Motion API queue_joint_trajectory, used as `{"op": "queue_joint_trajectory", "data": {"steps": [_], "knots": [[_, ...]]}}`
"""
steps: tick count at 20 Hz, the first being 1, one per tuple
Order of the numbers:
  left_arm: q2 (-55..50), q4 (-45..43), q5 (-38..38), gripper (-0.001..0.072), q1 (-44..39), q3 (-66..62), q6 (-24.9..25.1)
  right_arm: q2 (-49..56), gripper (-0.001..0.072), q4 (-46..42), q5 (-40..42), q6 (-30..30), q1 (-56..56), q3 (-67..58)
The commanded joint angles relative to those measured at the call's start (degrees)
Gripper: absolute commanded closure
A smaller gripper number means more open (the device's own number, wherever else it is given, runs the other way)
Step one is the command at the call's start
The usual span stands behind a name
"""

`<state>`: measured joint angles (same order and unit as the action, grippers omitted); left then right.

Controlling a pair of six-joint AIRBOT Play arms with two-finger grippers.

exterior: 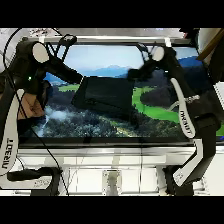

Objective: Fold the clothes and pants, and hang the long-sleeved shirts on hangers.

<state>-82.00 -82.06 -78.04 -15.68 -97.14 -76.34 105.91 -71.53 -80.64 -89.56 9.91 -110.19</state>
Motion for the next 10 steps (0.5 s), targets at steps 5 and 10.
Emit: {"op": "queue_joint_trajectory", "data": {"steps": [5,10], "knots": [[0.02,0.2,-0.07,0.0692,0.07,0.0,-1.09,5.14,0.0029,30.77,12.63,6.82,-11.72,18.56],[0.02,0.2,-0.07,0.0692,0.07,0.0,-1.68,11.1,0.0029,36.81,13.53,9.99,-8.24,18.56]]}}
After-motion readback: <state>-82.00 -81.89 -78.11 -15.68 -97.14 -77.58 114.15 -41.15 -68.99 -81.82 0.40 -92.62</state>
